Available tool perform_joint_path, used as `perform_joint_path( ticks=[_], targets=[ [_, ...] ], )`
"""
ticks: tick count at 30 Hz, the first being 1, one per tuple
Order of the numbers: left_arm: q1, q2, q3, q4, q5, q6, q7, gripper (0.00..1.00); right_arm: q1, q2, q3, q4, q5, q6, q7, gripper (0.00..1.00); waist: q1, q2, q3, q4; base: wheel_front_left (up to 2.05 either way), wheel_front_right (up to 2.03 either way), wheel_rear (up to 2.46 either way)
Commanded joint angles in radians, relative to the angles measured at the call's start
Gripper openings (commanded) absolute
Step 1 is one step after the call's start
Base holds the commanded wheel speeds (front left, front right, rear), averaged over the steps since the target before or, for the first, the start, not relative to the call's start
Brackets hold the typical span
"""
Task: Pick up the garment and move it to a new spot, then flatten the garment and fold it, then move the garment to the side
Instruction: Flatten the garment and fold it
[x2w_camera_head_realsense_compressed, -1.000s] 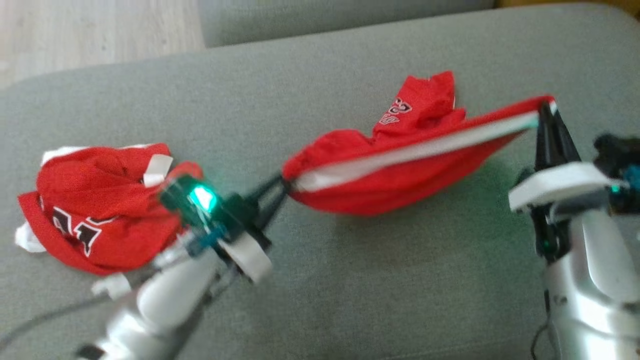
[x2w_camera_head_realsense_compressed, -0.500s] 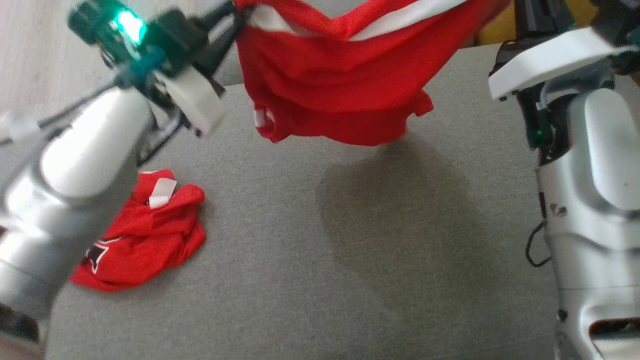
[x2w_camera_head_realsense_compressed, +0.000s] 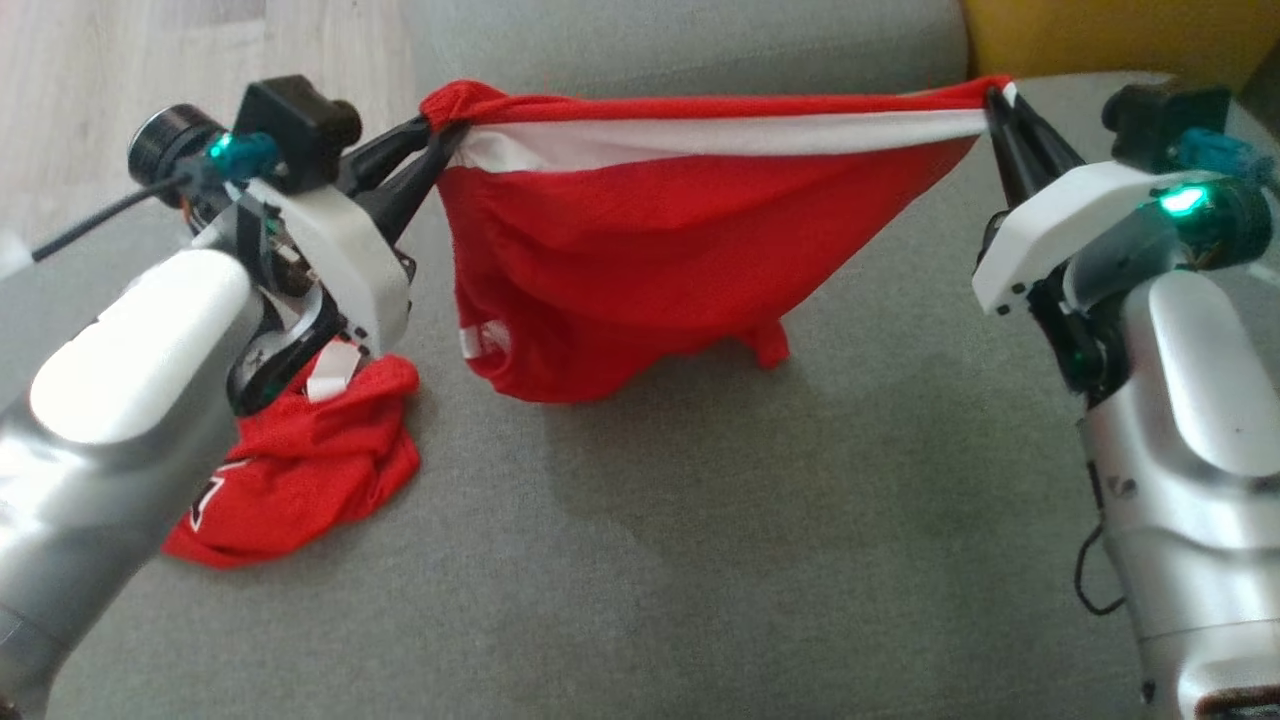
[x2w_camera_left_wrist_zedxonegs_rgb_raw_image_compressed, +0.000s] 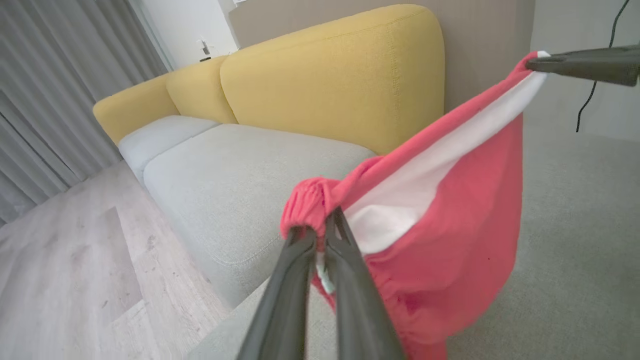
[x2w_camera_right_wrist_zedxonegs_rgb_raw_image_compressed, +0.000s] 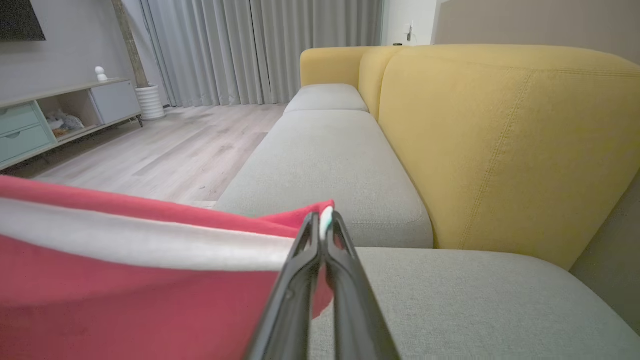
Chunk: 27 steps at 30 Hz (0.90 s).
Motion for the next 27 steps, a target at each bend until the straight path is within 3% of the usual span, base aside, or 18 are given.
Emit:
perform_joint_path(
  ticks=[1, 6, 11, 18, 22, 27],
  targets=[
    [-0.058, 0.045, 0.062, -0.030, -0.018, 0.003, 0.011, 0.00, -0.047, -0.013, 0.020, -0.052, 0.011, -0.001, 0.016, 0.00, 0.0000, 0.0000, 0.031, 0.003, 0.00, 0.00, 0.00],
    [-0.082, 0.050, 0.092, -0.034, -0.043, 0.019, 0.018, 0.00, -0.086, -0.026, 0.020, -0.071, 0.023, -0.001, 0.044, 0.00, 0.0000, 0.0000, 0.102, 0.002, 0.00, 0.00, 0.00],
    [-0.198, 0.027, 0.156, 0.036, -0.079, 0.040, 0.042, 0.00, -0.239, -0.025, 0.054, -0.023, 0.024, -0.001, 0.042, 0.00, 0.0000, 0.0000, 0.225, -0.013, 0.00, 0.00, 0.00],
    [-0.467, -0.049, 0.239, 0.235, -0.025, 0.088, -0.084, 0.00, -0.573, 0.002, -0.041, 0.180, -0.042, -0.001, -0.189, 0.00, 0.0000, 0.0000, 0.330, -0.007, 0.00, 0.00, 0.00],
    [-0.496, -0.111, 0.248, 0.330, -0.027, 0.067, -0.180, 0.00, -0.628, 0.017, -0.075, 0.317, -0.083, -0.001, -0.273, 0.00, 0.0000, 0.0000, 0.331, 0.007, 0.00, 0.00, 0.00],
    [-0.368, -0.183, 0.207, 0.388, -0.067, 0.021, -0.234, 0.00, -0.549, 0.001, -0.041, 0.460, -0.103, -0.001, -0.310, 0.00, 0.0000, 0.0000, 0.307, 0.025, 0.00, 0.00, 0.00]
  ],
)
